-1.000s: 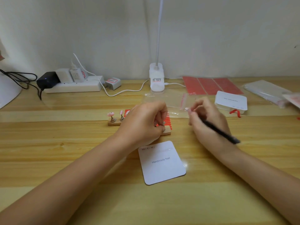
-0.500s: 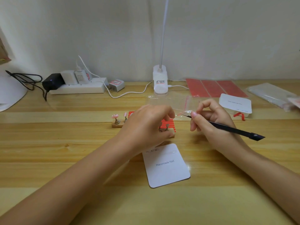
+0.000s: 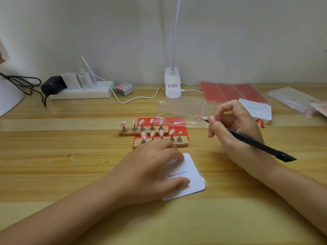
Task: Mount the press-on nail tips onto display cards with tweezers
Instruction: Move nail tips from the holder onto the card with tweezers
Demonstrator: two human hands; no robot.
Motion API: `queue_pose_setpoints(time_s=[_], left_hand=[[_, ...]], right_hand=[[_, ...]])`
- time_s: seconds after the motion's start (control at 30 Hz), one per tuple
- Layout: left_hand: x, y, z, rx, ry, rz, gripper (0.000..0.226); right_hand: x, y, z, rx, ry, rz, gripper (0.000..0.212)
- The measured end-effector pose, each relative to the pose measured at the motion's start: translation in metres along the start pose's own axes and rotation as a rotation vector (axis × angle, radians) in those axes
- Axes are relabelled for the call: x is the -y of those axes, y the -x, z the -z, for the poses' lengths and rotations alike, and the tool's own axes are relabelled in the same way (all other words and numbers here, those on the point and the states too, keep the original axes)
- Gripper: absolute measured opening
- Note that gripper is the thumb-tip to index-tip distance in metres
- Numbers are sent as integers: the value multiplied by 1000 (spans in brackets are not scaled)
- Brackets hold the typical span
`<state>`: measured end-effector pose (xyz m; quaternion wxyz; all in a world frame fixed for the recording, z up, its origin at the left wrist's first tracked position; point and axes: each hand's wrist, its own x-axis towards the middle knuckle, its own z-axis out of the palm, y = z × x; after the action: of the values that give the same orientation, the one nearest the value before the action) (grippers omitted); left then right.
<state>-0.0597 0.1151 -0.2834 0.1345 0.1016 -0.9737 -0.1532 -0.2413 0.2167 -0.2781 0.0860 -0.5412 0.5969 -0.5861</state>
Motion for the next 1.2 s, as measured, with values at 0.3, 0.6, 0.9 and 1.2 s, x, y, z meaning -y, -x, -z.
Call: queue_pose_setpoints(time_s=[0.3,0.6,0.9,1.2], left_hand=[[9,4,-8,-75,183,-23,49],[9,3,-10,-82,238,-14,48],[9,3,-10,-86,268,-3,48],[9,3,-11,-82,279,3,50]], right_hand=[[-8,30,10,225,415,439,11],[-11,31,4,393,567,527,18],[-10,31,6,451,559,511,9],[-8,28,3,446,553,524,48]])
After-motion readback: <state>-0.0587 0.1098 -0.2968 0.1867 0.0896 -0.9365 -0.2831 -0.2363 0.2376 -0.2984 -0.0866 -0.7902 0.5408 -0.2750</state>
